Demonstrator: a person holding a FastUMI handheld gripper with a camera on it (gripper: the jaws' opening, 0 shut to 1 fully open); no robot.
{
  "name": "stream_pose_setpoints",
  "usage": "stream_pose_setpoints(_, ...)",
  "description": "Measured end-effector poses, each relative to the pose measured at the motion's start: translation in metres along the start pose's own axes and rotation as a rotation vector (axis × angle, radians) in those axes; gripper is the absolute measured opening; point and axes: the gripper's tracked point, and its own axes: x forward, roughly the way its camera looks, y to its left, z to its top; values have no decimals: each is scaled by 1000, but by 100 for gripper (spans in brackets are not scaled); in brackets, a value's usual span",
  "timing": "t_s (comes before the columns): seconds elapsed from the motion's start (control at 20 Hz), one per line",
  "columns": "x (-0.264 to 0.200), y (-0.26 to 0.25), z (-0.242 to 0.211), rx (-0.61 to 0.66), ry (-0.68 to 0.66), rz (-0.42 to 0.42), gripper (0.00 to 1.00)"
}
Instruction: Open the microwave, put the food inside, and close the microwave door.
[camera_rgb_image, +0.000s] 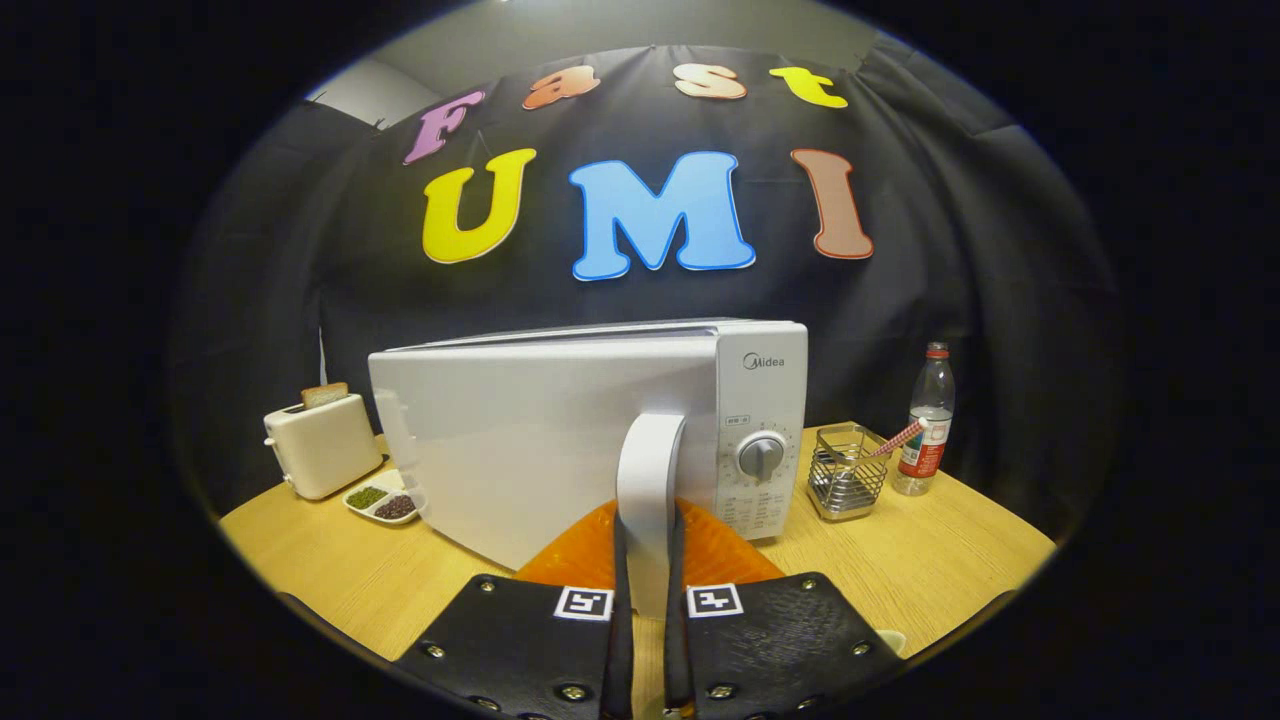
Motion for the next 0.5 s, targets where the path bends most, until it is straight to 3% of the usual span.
stream_pose_setpoints(0.5, -88, 87, -18, 37, -1, 158, 12)
